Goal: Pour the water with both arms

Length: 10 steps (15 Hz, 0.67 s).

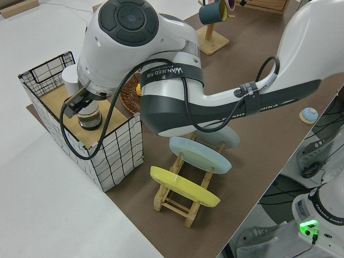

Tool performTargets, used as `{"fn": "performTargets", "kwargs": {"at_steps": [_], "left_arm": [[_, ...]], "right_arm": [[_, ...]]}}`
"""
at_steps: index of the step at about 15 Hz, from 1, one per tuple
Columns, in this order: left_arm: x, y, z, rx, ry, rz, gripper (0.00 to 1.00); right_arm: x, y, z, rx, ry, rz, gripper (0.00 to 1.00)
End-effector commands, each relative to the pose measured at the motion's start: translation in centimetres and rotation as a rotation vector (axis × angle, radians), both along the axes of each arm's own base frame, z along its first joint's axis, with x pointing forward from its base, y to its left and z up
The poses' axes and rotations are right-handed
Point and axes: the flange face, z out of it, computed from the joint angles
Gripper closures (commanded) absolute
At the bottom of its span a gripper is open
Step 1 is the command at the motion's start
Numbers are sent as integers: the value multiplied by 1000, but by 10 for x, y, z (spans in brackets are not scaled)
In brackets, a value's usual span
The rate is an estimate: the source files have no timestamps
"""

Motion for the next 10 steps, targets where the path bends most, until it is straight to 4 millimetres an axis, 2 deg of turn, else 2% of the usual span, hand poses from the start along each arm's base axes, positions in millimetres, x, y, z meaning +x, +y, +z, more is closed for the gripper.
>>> {"fn": "performTargets", "kwargs": {"at_steps": [1,4,7,10], "left_arm": [[2,4,-6,20,-61,-1,0],[6,4,-12,37,-72,-24,0],[7,4,-16,46,-71,-32,0],[12,-1,-21,42,-63,-44,0]], "right_arm": [[16,8,2,30,-50,16,167],[19,10,3,35,-54,14,364],[20,13,6,43,-71,14,604],[23,14,8,48,-79,12,784]]}}
